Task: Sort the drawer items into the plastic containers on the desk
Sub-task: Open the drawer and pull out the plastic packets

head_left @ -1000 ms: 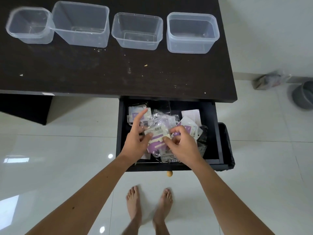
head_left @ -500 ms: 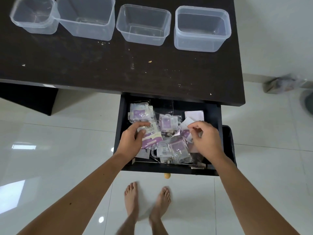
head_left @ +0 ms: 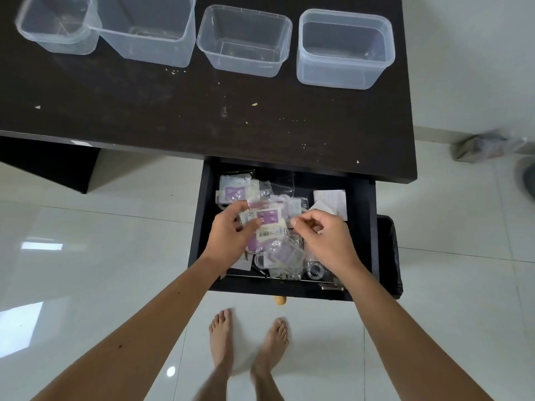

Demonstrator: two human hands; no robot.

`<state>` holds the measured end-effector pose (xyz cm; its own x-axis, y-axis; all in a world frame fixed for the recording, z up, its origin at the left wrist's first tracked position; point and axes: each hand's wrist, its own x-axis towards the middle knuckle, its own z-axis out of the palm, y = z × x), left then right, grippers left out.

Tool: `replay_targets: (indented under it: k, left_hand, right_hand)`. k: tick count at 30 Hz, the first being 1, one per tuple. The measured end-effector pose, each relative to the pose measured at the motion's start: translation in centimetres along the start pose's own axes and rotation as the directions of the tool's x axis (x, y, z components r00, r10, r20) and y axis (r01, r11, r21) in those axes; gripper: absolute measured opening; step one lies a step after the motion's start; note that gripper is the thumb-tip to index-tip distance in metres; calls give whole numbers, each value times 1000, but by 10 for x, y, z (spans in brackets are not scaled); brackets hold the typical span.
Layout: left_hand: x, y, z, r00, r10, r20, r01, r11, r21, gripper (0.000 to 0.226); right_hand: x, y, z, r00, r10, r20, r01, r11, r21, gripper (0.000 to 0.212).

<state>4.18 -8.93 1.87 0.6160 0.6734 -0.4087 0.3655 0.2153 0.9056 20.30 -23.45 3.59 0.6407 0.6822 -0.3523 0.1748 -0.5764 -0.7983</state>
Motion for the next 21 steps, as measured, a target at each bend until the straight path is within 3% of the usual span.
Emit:
replay_targets:
  k: [4,8,12,17,21]
  left_hand:
    - [0,-3,-12,999,51,-3,-51,995,-83,56]
    - [-2,-5,-17,995,94,30,-90,990,-107,67]
    - [-6,-6,-19,992,108,62,-104,993,-56,61]
    - [-4,-10,-20,993,103,65,-109,990,85,29]
    - [-1,-14,-16,998,50,28,-54,983,177,32]
  right_hand:
    - [-4,23,-4,988,43,147,15,928,-372,36]
    - [-6,36,3,965,117,233,7,882,-471,50]
    - [-6,44,1,980,95,172,-27,934,-357,36]
    - [-11,23,-21,996,-23,90,35,990,-134,43]
    - [-15,2,-30,998,-61,-34,64,992,111,31]
